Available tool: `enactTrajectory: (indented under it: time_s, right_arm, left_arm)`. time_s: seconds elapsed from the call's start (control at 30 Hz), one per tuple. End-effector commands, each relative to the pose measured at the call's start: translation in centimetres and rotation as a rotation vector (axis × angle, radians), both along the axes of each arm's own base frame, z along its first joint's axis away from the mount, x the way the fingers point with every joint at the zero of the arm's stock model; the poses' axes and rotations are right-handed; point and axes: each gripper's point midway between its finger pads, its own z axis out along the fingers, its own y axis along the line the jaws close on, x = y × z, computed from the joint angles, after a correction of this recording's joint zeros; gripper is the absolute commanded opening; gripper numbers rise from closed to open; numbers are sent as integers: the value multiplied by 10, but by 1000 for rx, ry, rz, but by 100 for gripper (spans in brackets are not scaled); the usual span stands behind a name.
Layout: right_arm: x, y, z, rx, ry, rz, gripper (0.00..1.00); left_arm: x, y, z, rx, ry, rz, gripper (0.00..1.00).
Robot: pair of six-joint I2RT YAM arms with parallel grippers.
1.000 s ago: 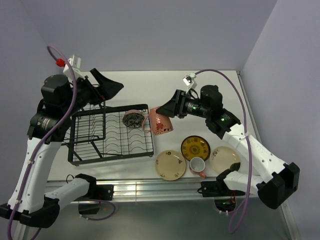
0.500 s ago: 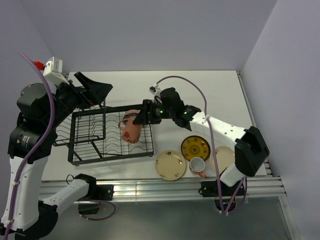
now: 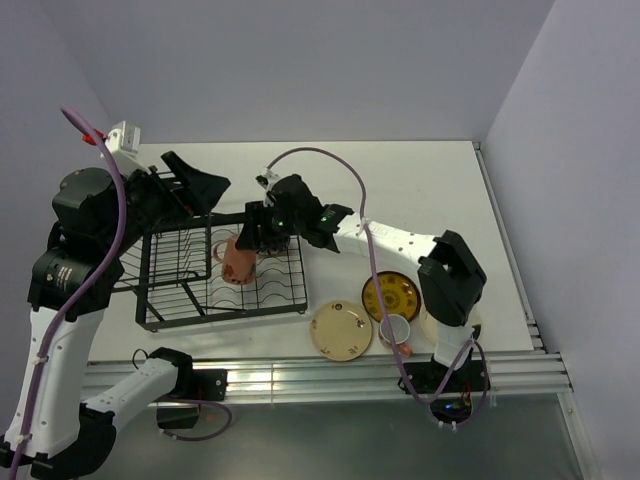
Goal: Load the mixed dishes into the dish rack
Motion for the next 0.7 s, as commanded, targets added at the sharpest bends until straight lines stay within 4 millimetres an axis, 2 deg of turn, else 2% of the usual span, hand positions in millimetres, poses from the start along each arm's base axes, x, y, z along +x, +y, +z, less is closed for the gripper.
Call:
enactTrajectory:
  time_s: [0.0,0.3,0.4,0.5,0.67]
  right_arm:
    - [21,21,40,59,-160,-18,0]
    - [36,40,4,-64,-325,-81,0]
    - [44,39,0,-93,-370,-102,0]
    - [46,44,9,-84,-425,-115,0]
    - [42,46,-3,-184,-485,-113,0]
  left_arm:
    - [-2,3,3,10,-35,4,99]
    - [-3,4,-7,22,-34,7,99]
    - [-1,5,-11,32,-29,9,99]
    - [0,5,-15,40,-26,11,99]
    - [1,5,-19,40,-24,9,99]
